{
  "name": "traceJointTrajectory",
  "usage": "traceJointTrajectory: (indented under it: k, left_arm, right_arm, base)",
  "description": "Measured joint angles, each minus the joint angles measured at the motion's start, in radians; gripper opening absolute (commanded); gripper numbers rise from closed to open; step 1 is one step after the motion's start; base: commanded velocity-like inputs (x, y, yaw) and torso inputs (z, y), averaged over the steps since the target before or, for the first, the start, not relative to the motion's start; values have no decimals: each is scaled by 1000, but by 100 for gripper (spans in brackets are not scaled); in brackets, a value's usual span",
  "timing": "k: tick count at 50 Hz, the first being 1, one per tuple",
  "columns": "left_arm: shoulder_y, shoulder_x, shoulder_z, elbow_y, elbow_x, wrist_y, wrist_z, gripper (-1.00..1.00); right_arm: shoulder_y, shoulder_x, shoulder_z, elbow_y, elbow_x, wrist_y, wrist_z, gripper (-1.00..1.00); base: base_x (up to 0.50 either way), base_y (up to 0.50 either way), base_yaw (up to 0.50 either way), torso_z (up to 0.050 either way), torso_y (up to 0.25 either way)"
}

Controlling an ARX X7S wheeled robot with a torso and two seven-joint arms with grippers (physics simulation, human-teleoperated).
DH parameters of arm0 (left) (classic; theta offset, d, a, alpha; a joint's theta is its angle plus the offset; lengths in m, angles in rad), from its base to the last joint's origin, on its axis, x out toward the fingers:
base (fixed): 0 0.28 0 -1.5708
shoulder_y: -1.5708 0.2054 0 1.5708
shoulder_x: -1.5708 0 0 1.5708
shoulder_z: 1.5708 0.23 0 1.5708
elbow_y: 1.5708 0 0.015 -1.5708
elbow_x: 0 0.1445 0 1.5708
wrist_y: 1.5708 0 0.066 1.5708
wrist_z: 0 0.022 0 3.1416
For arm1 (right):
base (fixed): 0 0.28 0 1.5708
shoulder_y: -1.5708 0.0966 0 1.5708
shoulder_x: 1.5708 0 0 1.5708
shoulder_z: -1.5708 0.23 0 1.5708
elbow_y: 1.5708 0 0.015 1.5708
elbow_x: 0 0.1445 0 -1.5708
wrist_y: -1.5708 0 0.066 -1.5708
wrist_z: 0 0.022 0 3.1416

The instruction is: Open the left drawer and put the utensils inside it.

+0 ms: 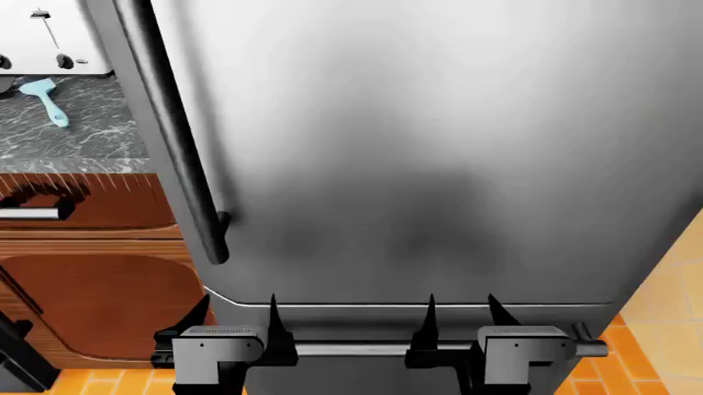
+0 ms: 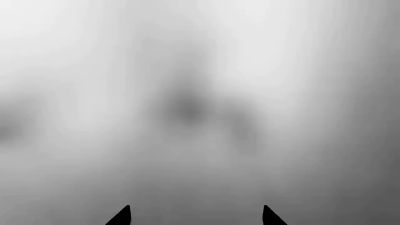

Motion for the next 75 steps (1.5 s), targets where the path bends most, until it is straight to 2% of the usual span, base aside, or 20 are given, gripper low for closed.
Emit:
traceJointTrajectory:
  k: [13, 26, 38, 43, 50, 62, 75]
  left_arm:
    - [-4, -27, 48, 7, 13, -10, -41, 100]
    - [-6, -51, 78, 12, 0, -16, -78, 100]
    - [-2, -69, 84, 36, -6, -25, -124, 100]
    - [-10, -86, 71, 131, 6, -75, -154, 100]
    - [-12, -123, 1, 360, 7, -194, -191, 100]
    - [91, -182, -165, 724, -17, -349, -222, 100]
    - [155, -207, -285, 899, -56, -412, -239, 100]
  right_arm:
    - [9, 27, -44, 5, 1, 7, 40, 100]
    - [20, 53, -80, 13, 8, 19, 76, 100]
    - [22, 71, -104, 15, 17, 11, 100, 100]
    - [20, 77, -111, 13, 22, 8, 108, 100]
    - [18, 84, -120, 9, 30, 7, 120, 100]
    - [17, 98, -136, 4, 43, 6, 137, 100]
    - [16, 111, -151, 1, 57, -2, 150, 100]
  base:
    - [-120, 26, 0, 0, 0]
    - [-317, 457, 0, 0, 0]
    - [-41, 500, 0, 0, 0]
    - [-27, 500, 0, 0, 0]
    - [-28, 500, 0, 0, 0]
    - [-18, 500, 0, 0, 0]
    - [0, 500, 0, 0, 0]
